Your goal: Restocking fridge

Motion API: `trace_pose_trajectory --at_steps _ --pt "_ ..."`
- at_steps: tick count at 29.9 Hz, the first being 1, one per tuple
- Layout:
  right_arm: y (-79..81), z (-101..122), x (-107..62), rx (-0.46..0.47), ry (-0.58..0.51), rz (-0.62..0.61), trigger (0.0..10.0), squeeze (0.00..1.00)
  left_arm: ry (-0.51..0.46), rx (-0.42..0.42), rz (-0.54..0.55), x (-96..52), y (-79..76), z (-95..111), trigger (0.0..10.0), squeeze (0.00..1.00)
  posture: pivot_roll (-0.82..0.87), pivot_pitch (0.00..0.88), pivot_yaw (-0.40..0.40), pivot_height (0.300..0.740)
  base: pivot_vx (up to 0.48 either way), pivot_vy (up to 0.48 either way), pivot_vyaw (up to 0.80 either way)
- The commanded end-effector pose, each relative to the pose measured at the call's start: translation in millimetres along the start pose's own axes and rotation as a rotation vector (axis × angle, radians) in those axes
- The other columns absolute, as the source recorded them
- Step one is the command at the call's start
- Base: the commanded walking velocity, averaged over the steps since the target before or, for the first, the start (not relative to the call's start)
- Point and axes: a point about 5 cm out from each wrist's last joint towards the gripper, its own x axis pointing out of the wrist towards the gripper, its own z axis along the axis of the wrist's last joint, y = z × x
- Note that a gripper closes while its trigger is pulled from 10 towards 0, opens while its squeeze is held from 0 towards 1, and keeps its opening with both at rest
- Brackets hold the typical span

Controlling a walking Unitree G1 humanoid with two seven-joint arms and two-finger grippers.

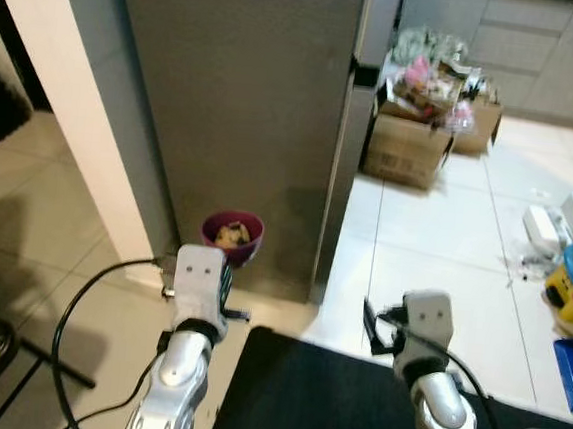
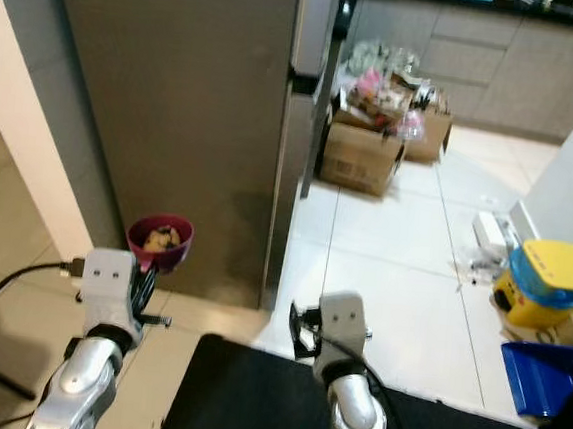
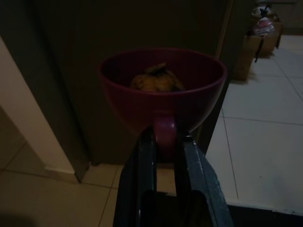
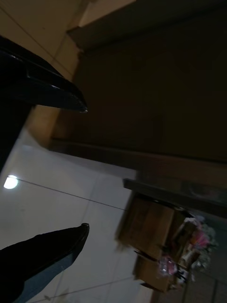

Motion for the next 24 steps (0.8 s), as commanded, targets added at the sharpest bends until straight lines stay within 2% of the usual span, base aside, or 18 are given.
trace_pose_trajectory --at_steps 1,13,24 --pt "1.5 -6.3 -3.4 0.008 0.025 0.001 10.0 0.00 -0.013 0.001 0.009 -0.4 2.5 0.9 10.0 0.00 -0.11 0.124 0.006 0.710 0.360 0.000 0.00" --pt "-1.6 -11.1 -5.9 0.010 0.044 -0.013 10.0 0.00 -0.015 0.009 -0.024 -2.4 -5.0 0.2 10.0 0.00 -0.12 0.120 0.008 0.710 0.396 0.000 0.00" --pt "-1.4 -12.4 -6.2 0.013 0.048 -0.018 10.0 0.00 -0.016 0.011 -0.032 -1.8 -5.4 0.1 10.0 0.00 -0.12 0.119 0.013 0.710 0.407 -0.050 0.00"
